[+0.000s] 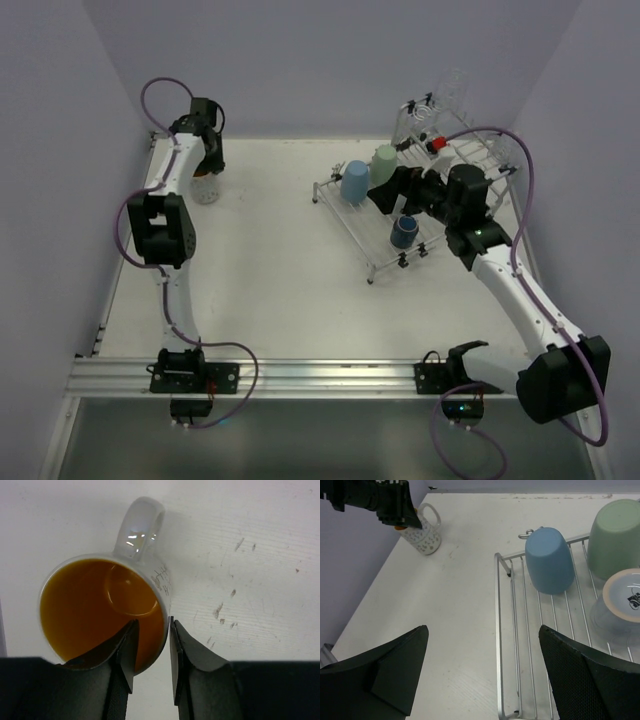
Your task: Unload the cups from the dish rack
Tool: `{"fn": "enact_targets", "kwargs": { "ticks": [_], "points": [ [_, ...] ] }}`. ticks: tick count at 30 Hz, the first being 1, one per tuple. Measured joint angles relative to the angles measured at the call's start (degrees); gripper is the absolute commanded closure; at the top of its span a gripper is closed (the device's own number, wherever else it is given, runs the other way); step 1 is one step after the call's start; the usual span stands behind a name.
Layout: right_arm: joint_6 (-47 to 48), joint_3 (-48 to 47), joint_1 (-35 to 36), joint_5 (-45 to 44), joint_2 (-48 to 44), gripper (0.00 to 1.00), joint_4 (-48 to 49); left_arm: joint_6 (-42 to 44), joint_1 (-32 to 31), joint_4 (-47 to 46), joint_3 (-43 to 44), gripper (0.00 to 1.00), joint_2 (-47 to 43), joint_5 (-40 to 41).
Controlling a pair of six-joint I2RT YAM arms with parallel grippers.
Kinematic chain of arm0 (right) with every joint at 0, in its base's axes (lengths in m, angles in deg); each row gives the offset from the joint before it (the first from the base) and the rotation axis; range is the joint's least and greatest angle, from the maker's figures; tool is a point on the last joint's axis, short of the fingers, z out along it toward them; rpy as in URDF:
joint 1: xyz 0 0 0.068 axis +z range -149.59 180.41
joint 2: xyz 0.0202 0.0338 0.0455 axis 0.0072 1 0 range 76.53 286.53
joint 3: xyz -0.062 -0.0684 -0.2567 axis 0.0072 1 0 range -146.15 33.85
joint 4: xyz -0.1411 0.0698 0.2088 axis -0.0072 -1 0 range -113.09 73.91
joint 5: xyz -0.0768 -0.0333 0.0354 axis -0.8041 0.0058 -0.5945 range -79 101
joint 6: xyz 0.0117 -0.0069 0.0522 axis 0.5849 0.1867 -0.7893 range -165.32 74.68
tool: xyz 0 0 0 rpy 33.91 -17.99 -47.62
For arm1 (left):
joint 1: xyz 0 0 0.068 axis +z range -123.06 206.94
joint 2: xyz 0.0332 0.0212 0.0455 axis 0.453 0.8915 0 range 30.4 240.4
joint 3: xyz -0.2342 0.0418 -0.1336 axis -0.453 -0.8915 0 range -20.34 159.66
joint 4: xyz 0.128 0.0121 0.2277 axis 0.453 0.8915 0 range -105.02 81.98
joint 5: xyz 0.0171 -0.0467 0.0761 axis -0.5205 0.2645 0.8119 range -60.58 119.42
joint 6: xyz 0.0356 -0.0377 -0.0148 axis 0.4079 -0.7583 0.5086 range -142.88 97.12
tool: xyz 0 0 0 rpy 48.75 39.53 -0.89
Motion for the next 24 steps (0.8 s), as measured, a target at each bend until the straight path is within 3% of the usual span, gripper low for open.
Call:
{"fn": "enact_targets", "kwargs": {
  "ticks": [9, 11, 12, 15, 18, 24],
  "points": [
    [1.42, -0.74, 1.84, -4.7, 2.51, 0.05, -1.81, -0.28, 1.09, -1.4, 0.0, 0.5, 0.0, -1.31],
    [1.7, -1.14, 2.49, -5.99, 3.1, 0.04, -2.08, -0.48, 1.11, -1.99, -0.37, 0.34, -0.22, -1.81],
    [1.88, -1.57, 2.91, -6.91, 3.58, 0.03, -2.25, -0.79, 1.09, -2.1, -0.44, 0.19, -0.35, -1.99],
    [2.49, -3.72, 4.66, -10.16, 5.97, 0.01, -2.62, -1.49, 1.09, -3.04, -0.68, 0.0, -1.9, -2.6],
    [2.99, -6.58, 6.49, -13.73, 9.44, 0.01, -2.6, -2.67, 1.11, -7.41, -4.39, 0.0, -7.41, -4.35],
    [2.97, -13.86, 8.11, -21.22, 18.91, 0.02, -3.17, -8.07, 0.76, -20.28, -14.34, 0.0, -27.56, -13.7]
  ]
}}
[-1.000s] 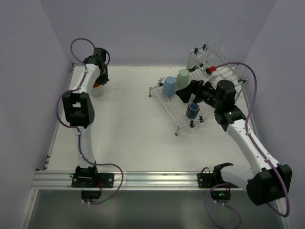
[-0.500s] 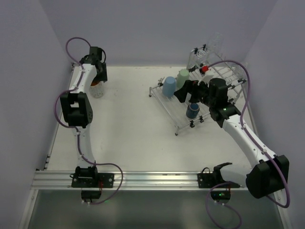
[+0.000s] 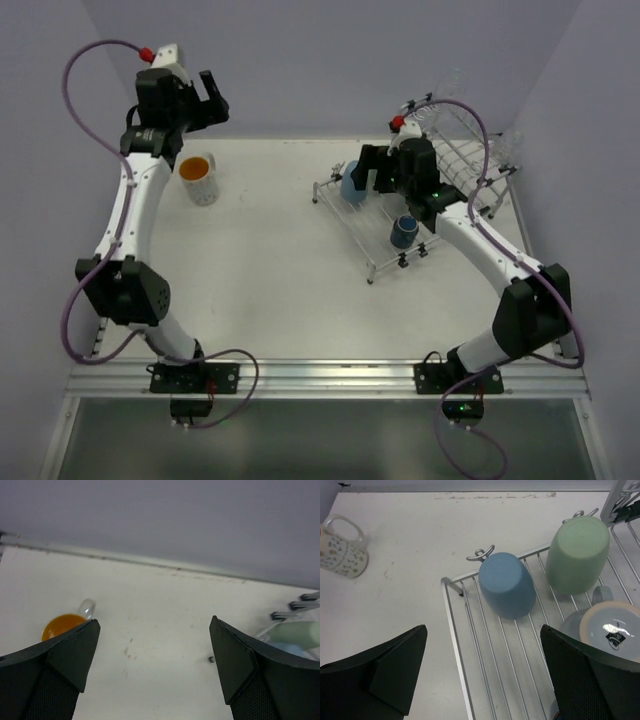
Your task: Unload the cups from the dish rack
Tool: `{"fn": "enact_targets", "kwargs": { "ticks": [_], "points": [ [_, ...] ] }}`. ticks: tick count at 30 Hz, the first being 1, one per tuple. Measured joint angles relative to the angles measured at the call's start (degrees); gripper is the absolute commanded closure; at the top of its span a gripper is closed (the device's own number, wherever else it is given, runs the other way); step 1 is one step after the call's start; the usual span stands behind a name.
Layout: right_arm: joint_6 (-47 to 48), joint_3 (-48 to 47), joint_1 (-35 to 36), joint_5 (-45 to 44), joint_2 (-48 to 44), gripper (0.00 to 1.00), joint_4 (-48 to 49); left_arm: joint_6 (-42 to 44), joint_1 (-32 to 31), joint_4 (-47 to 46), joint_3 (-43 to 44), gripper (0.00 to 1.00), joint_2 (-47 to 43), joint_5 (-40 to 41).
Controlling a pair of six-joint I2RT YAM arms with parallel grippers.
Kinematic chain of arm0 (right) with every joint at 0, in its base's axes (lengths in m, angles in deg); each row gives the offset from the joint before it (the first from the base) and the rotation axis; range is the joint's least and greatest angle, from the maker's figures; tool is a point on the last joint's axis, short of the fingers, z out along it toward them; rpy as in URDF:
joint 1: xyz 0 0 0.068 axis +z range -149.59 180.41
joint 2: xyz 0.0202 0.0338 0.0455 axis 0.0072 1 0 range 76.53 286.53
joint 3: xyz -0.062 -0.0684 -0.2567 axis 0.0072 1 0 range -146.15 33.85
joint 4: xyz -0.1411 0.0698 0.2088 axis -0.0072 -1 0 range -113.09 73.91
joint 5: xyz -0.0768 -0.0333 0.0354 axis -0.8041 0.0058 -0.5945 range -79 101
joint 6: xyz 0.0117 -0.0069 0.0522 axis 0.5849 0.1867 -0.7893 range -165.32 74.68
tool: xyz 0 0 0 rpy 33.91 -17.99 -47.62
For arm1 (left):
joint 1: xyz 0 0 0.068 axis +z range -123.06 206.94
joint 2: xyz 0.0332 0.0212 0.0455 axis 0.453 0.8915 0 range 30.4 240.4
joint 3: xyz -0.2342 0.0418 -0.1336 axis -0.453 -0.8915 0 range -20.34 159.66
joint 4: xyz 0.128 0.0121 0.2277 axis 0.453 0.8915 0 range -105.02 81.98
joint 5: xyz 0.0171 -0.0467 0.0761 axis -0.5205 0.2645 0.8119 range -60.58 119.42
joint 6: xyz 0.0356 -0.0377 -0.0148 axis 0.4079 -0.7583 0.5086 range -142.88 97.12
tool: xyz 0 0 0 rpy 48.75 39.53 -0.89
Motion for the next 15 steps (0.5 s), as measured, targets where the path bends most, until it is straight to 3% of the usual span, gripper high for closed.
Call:
{"fn": "enact_targets", "kwargs": {
  "ticks": [4, 9, 15],
  "points": [
    [-0.17, -6.56, 0.5, -3.87, 6.73, 0.03, -1.6, -4.35, -3.26, -10.21, -6.88, 0.0, -12.48, -7.8],
    [-0.83, -10.95, 1.11, -6.69, 12.02, 0.07, -2.23, -11.08, -11.78, -23.37, -30.49, 0.0, -25.88, -15.5],
    [-1.11, -16.57, 1.95, -8.94, 18.64, 0.09, -3.61, -16.9, -18.05, -28.68, -51.93, 0.0, -28.5, -19.71]
  ]
}}
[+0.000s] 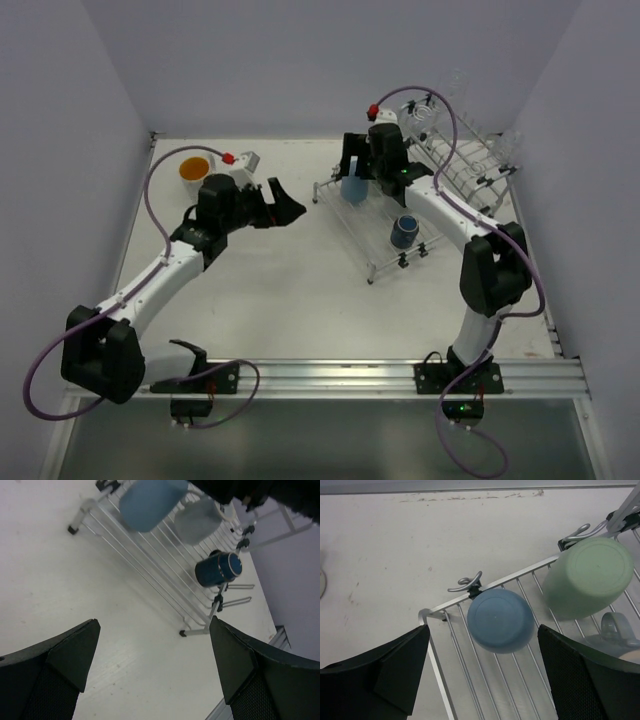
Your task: Unload the cups from the dish rack
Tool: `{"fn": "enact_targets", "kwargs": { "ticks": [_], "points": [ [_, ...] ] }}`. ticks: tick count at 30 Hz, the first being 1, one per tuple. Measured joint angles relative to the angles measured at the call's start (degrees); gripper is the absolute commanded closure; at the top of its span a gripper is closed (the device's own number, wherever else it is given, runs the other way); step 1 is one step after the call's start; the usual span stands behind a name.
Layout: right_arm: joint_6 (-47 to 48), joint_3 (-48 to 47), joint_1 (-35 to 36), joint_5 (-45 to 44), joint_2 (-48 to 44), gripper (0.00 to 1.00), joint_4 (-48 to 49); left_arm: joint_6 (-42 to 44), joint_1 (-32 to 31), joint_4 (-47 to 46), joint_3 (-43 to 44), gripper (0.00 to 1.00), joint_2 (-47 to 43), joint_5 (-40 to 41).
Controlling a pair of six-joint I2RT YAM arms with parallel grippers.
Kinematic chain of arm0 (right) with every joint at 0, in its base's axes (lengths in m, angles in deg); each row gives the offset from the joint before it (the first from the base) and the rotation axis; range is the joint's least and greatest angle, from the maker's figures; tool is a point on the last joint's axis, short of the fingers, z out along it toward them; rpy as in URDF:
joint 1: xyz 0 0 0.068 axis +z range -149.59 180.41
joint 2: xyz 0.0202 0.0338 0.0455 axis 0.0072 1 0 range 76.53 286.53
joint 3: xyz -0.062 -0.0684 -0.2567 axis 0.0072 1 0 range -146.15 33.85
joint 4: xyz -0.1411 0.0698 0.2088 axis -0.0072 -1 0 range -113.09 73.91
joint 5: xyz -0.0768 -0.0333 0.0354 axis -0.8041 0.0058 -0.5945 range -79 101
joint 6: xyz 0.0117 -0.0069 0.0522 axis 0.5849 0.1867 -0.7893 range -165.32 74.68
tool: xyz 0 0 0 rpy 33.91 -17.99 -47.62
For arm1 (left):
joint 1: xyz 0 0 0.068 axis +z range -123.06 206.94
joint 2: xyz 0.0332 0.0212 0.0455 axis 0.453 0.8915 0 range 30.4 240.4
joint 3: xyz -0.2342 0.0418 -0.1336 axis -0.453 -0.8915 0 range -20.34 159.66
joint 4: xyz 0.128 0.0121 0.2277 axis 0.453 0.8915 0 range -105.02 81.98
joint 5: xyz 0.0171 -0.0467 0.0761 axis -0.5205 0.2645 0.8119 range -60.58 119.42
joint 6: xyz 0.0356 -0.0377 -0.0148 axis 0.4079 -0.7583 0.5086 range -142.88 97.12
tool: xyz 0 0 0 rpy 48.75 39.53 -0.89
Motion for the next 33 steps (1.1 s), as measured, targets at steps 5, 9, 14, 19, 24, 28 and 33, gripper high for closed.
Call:
{"fn": "enact_targets", "kwargs": {
  "ticks": [5, 9, 14, 19, 24, 28, 33],
  "points": [
    [-0.04, -2.21, 0.17, -1.14, 3.52, 0.15, -1.53, -1.77, -5.42, -3.63, -9.14, 0.0, -2.05, -1.4],
    [-0.48, -3.21, 0.17, -1.25, 5.33, 0.17, -2.58, -3.56, -5.92, -8.22, -13.4, 0.0, -4.17, -1.92],
    [-0.66, -4.39, 0.17, -1.25, 8.02, 0.16, -2.93, -4.66, -5.92, -12.81, -15.72, 0.0, -4.44, -2.19],
    [-0.57, -7.48, 0.17, -1.36, 10.82, 0.29, -4.17, -5.11, -5.92, -15.47, -15.82, 0.04, -3.41, -2.99],
    [-0.13, -7.98, 0.17, -3.13, 10.88, 0.63, -3.78, -5.11, -5.92, -16.52, -15.82, 0.08, -3.04, -3.45],
    [-0.13, -3.93, 0.22, -4.22, 7.93, 0.69, -1.73, -5.35, -5.92, -17.7, -15.76, 0.14, -2.86, -3.5],
    [-0.2, 6.32, 0.24, -3.98, -2.89, 0.7, 0.04, -8.39, -5.92, -22.56, -15.61, 0.14, -1.11, -4.28]
  ]
}}
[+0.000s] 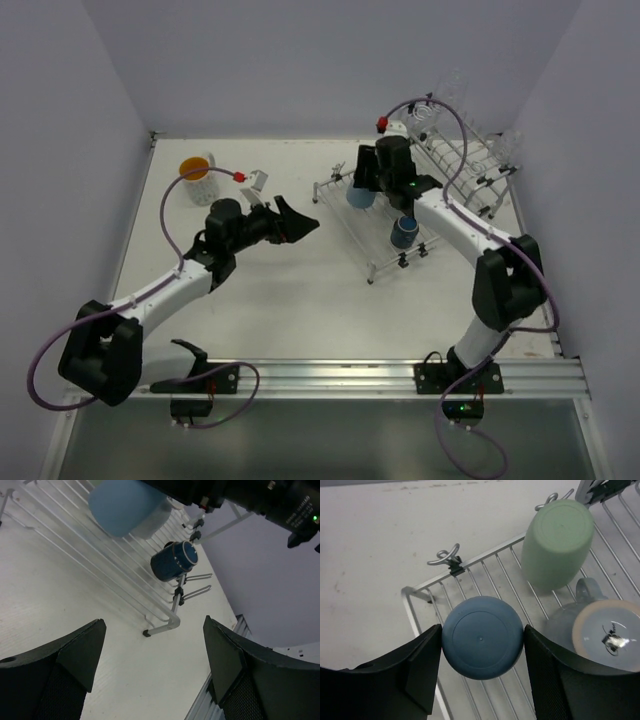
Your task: Unload the cups from the dish rack
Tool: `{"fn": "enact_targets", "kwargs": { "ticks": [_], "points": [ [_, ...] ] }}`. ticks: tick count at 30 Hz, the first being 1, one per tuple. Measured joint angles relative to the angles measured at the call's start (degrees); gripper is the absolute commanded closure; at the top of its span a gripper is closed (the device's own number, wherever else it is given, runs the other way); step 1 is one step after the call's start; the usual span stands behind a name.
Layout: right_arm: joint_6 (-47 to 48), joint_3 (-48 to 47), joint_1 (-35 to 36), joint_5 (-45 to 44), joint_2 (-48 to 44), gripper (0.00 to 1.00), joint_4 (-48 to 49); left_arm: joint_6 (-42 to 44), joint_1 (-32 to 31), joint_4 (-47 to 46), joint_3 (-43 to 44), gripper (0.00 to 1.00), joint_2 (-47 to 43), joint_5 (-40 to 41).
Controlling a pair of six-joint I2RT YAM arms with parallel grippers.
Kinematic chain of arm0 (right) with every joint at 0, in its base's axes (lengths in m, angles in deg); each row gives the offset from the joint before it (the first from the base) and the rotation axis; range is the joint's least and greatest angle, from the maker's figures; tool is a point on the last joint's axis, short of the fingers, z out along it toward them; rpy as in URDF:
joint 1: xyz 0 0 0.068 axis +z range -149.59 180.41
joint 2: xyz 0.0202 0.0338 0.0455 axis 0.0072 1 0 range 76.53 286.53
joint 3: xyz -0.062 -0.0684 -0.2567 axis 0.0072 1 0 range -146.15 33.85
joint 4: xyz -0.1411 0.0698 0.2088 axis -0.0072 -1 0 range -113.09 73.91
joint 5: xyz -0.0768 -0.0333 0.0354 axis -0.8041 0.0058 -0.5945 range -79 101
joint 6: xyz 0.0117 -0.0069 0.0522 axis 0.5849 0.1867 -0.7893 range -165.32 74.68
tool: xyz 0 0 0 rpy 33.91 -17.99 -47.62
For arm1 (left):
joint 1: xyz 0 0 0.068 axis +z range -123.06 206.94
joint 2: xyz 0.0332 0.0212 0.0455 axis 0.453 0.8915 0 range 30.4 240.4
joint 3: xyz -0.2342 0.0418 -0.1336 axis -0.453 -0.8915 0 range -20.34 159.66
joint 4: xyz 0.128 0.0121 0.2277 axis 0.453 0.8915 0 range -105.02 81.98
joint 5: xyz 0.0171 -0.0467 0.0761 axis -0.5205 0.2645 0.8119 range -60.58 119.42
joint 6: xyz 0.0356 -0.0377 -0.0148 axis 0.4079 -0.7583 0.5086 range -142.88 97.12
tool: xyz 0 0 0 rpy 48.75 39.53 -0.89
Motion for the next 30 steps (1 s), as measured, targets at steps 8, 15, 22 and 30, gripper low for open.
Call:
{"fn": "enact_targets", "kwargs": {
  "ticks": [8, 15, 22, 30],
  "points": [
    [-9.03, 12.83, -2.89, 15.21, -20.68, 0.71, 11.04, -7.89, 0.0, -17.68, 1.97, 0.22, 7.56, -3.96],
    [-22.21, 22.29, -7.06, 31.3, -25.0, 0.7, 23.5, -8.81, -0.02, -26.25, 3.34, 0.23, 8.04, -5.22],
    [-29.09, 24.3, -7.43, 39.82, -24.59, 0.7, 30.58, -8.68, -0.46, -30.88, 7.58, 0.26, 9.14, -6.47],
    [-33.09, 26.69, -7.93, 42.32, -24.26, 0.71, 35.65, -7.98, -0.46, -29.99, 7.74, 0.28, 9.2, -6.21]
  ]
}}
